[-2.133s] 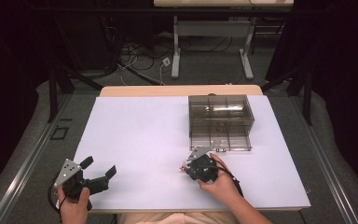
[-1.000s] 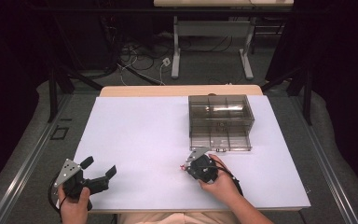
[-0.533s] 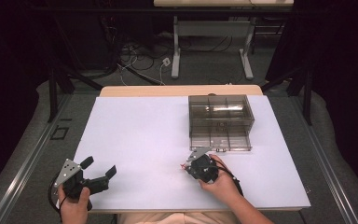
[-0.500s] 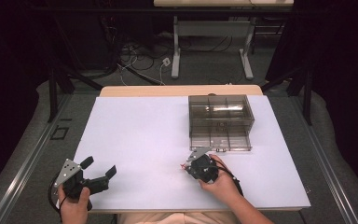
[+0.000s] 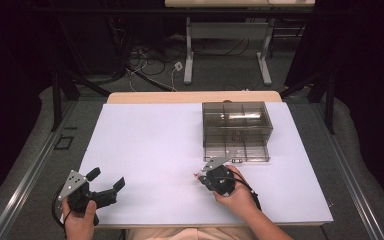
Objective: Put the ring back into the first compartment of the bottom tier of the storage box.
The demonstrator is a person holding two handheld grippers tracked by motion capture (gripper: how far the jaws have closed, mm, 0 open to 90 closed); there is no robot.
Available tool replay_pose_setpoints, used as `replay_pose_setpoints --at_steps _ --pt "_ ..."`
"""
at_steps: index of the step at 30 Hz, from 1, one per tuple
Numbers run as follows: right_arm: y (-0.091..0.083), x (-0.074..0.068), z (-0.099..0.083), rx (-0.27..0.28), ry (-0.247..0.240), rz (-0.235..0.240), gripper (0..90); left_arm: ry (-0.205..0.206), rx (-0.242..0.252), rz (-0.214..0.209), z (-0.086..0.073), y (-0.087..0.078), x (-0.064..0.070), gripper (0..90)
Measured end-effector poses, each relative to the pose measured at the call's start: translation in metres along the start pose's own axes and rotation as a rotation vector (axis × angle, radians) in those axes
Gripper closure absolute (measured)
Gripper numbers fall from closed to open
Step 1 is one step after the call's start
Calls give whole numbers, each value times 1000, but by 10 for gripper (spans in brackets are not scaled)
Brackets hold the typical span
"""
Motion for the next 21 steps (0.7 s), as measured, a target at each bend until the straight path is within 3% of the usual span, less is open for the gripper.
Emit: replay_pose_setpoints --at_steps 6,21 --pt "-5 3 4 52 46 -41 900 -1 0 -4 0 0 0 1" --pt "-17 9 13 144 127 -69 900 0 -3 -3 -1 0 0 1"
Point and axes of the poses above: each handheld gripper's, and its own axes: y roughly forward along the jaws, z roughly out of its top, x roughly to its right, the point moved 10 cm from there along y, roughly forward along the jaws, and after that the axes turned 5 degrees about y, right-handed, at the moved point
